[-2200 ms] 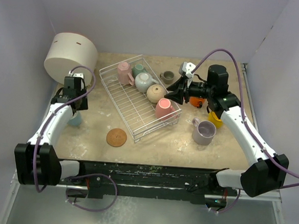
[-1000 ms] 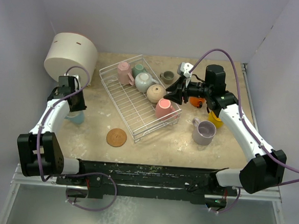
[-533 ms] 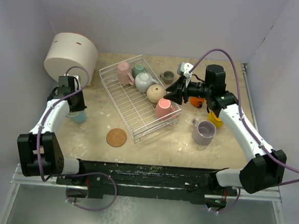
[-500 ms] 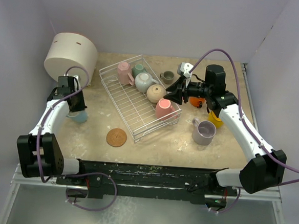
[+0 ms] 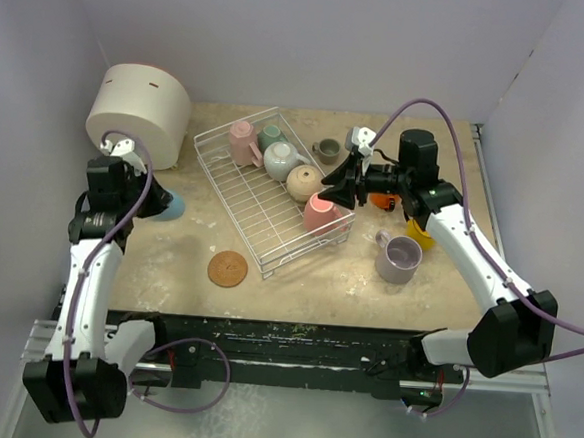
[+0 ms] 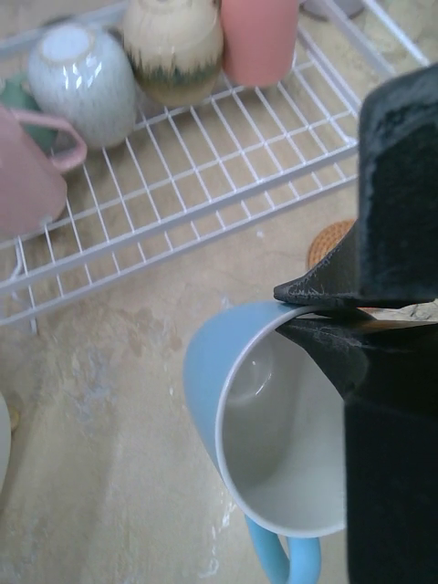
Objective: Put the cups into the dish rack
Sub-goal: Pick up the cup at the center of the board.
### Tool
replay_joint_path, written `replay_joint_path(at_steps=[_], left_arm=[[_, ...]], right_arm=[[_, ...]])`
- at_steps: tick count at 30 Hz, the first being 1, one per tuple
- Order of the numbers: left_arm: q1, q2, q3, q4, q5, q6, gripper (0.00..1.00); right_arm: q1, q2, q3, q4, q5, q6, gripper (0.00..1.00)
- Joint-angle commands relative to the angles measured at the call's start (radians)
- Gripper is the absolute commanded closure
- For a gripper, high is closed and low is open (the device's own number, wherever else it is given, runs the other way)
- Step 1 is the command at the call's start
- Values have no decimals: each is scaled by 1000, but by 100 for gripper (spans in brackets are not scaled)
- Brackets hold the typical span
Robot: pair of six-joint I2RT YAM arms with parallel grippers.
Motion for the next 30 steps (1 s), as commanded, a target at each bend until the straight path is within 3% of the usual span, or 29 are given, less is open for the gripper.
replay_joint_path(at_steps=[1,10,16,22,30], left_arm=[[4,-133,-10,85,160,-141,100],[4,-328,-54,238,381,-457,100],[3,-407,-173,545,518,-803,100],[3,-467,-251,746,525,-1050,100],[1,-496,-263,866,505,-1231,100]], right_arm=[[1,-3,-5,40,-68,-25,57],[0,-27,-30,64,-114,-44,57],[0,-47,-51,92,-134,-59,56],[0,-65,-101,174,-152,-63,50],[-2,-71,-157,166,-264,-256,39]])
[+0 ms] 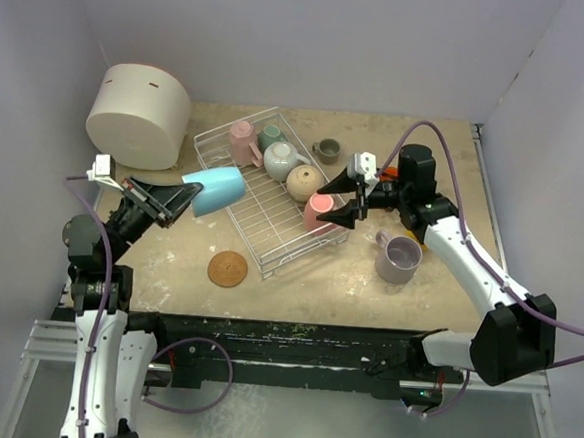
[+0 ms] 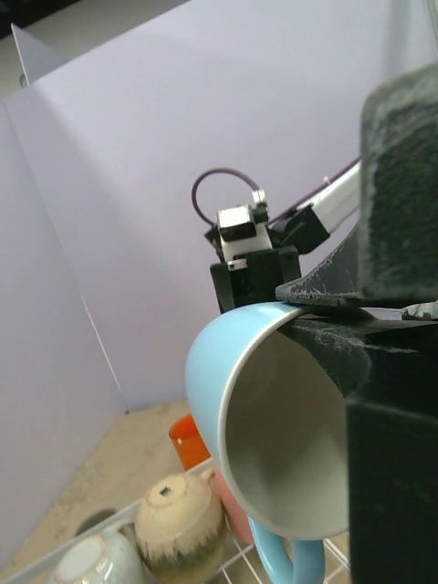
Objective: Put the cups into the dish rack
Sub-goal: Pick up the cup at the center of the board, then turn the cup upside down in the dish rack.
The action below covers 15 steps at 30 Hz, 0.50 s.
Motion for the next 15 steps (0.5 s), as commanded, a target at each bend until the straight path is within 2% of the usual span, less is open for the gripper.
replay_joint_path(at_steps=[1,6,15], left_arm=[[1,-30,22,207,-8,-148,100],[1,-33,37,206,-21,-160,100],[1,-20,33,218,-32,-151,100]], right_arm=[[-2,-29,-18,31,-100,-141,38],[-3,-25,-52,23,-153,-215,36],[-3,-15,-63,67,-139,-166,35]])
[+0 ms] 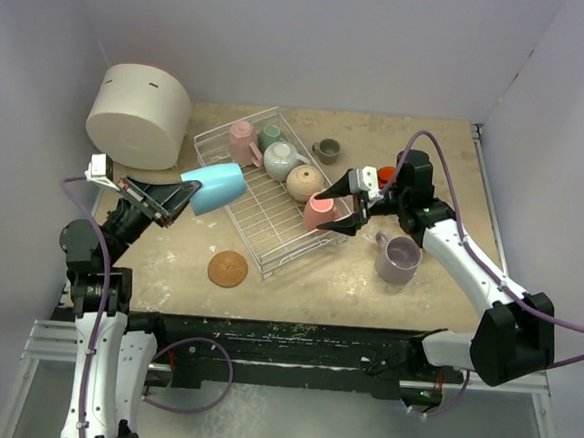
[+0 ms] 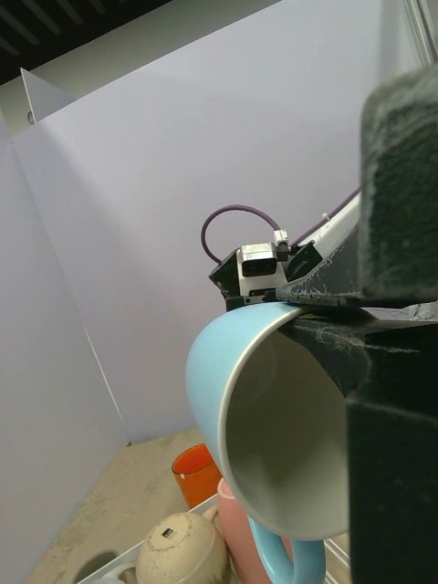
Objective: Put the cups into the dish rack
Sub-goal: Turn the cup upside down in the dish rack.
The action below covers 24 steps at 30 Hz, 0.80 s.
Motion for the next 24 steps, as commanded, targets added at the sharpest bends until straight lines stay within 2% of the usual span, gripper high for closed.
replay_joint_path(at_steps=[1,7,11,17,24], left_arm=[[1,1,31,138,-34,-39,100],[-9,21,24,166,-43,-41,100],[-55,33,8,187,-72,-36,100],[-250,95,-13,237,-209,30,100],[-403,207,-33,427,-324,44,100]], right_arm=[[-3,-14,-14,73,-22,28,35],[-4,-8,-35,145,-13,97,35],[-4,-2,-38,162,-7,114,34],[-6,3,-43,177,-2,128,34],[-8,0,-72,260,15,205,34]])
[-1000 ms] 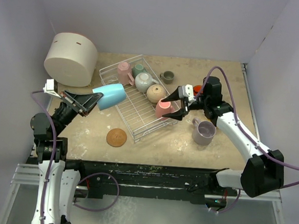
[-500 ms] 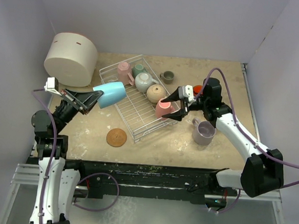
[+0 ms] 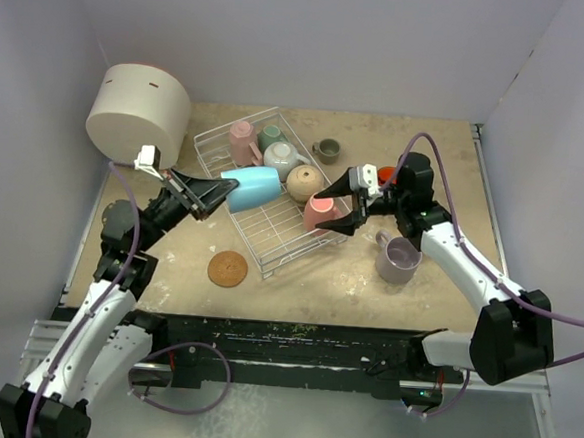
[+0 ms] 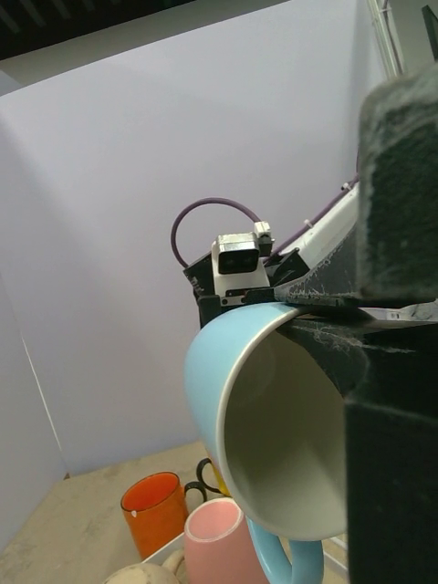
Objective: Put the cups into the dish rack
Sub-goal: Turn the cup upside down in the dish rack.
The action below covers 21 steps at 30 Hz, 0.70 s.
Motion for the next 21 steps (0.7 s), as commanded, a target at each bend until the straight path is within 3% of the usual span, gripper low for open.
replay_joint_path(at_steps=[1,7,14,21], left_arm=[[-77,53,12,285,-131,5,100],[-215,168,19,450,-213,-10,100],[-320,239,45,536,-306,-30,100],[-462,325,72,626,-399,-60,100]], right_arm=[[-6,-6,-34,126,14,96,34],[-7,-5,-105,351,69,292,34],[-9,16,-202,707,148,558,33],[-9,48,-290,1066,244,741,23]])
